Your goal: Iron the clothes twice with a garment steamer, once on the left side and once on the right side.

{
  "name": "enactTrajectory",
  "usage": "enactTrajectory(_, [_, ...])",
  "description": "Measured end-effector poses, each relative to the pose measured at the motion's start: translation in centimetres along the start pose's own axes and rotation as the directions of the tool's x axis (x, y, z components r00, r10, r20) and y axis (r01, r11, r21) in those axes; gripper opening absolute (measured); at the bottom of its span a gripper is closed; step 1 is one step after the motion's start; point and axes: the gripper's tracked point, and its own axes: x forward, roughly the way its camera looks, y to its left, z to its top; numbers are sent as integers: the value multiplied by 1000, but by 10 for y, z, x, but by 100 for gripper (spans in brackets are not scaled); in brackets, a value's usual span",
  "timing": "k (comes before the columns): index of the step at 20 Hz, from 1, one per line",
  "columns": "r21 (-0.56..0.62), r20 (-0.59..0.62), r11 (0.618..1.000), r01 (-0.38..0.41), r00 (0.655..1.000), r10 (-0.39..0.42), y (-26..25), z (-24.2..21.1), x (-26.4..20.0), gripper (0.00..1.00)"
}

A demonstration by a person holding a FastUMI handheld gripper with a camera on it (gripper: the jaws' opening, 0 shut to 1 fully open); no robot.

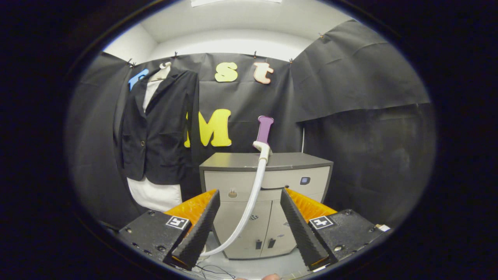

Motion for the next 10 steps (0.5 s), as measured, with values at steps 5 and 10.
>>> enactTrajectory(5, [-12, -1, 1000, -19, 1000, 19, 8, 19, 23, 97])
enactTrajectory(10, [50, -129, 998, -43, 990, 49, -3, 18, 70, 97])
